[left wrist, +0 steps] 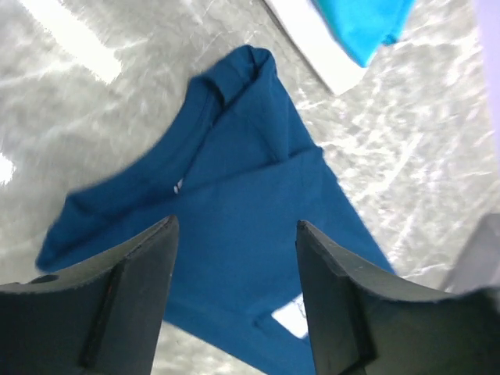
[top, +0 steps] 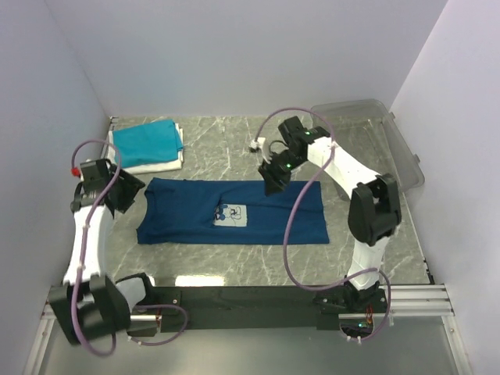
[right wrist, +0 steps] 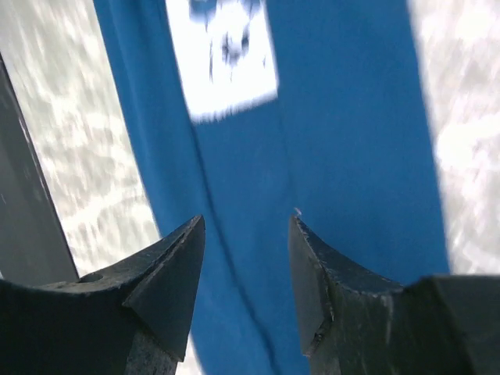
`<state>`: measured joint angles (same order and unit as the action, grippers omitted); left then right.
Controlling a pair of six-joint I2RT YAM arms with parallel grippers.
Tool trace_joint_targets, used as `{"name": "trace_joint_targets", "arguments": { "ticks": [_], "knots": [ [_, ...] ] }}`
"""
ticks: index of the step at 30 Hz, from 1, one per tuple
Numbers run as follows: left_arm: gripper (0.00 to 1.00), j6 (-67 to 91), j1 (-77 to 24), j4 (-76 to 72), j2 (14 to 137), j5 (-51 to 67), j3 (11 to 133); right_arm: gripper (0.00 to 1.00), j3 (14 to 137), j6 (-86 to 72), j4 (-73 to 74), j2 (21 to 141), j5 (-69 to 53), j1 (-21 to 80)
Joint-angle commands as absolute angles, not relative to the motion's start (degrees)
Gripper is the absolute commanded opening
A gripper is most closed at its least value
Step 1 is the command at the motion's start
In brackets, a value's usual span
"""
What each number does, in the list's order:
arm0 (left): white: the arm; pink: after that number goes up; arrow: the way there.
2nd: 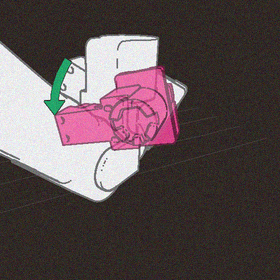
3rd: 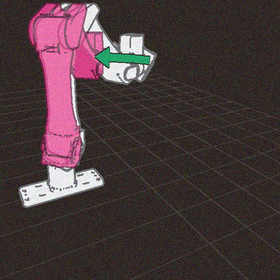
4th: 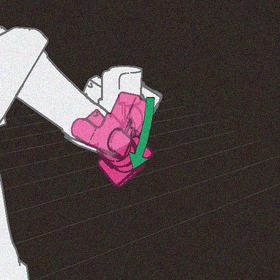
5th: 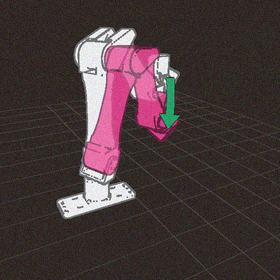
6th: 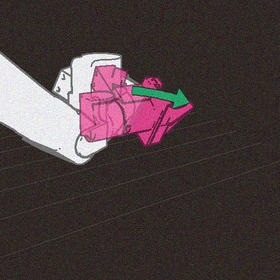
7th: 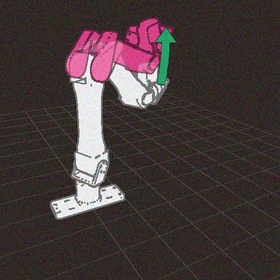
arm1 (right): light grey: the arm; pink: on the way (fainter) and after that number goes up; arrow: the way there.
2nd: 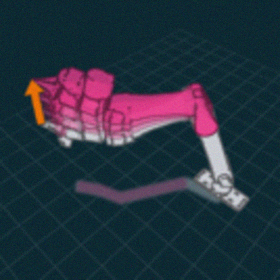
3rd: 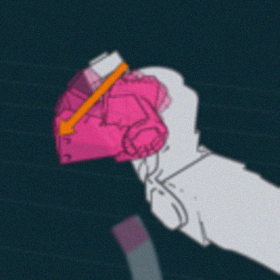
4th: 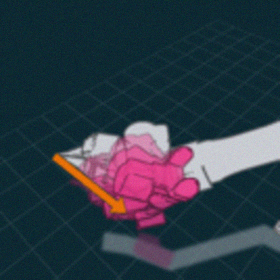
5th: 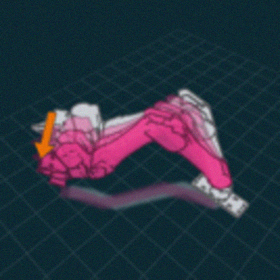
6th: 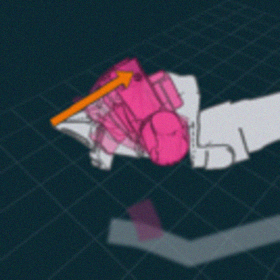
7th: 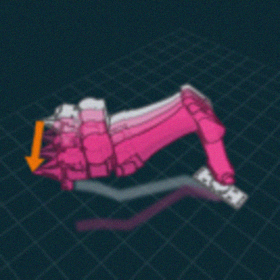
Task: Fold and stack the t-shirts
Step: Fold the tshirt
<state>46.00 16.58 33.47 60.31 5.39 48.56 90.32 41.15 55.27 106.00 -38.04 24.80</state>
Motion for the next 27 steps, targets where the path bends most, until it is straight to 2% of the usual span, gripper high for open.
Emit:
{"name": "trace_joint_targets", "arguments": {
  "ticks": [1,5,11,21,22,23,27],
  "knots": [
    [0.65,37.72,16.79,26.03,68.36,8.52,52.99,0.54,98.24,36.65,56.6,108.8,-44.64,25.93],
    [0.58,31.84,16.7,25.49,81.17,10.46,58.26,0.54,98.0,35.07,55.11,109.42,-44.91,26.19],
    [0.58,24.8,15.73,27.51,94.98,10.28,67.05,0.55,92.03,34.11,51.51,107.84,-43.42,26.02],
    [0.61,19.16,13.71,28.91,105.64,12.3,75.84,0.55,88.77,32.78,50.1,106.7,-42.63,24.96],
    [0.62,18.9,13.45,29.18,106.25,12.57,76.46,0.55,88.94,32.78,50.1,106.7,-42.63,24.96],
    [0.71,18.37,13.27,29.27,107.13,13.61,76.64,0.55,88.95,32.78,50.18,106.79,-42.37,24.79],
    [0.69,18.11,12.4,29.53,108.63,12.83,77.08,0.55,89.03,32.7,50.54,106.7,-42.01,24.26]
  ]
}}
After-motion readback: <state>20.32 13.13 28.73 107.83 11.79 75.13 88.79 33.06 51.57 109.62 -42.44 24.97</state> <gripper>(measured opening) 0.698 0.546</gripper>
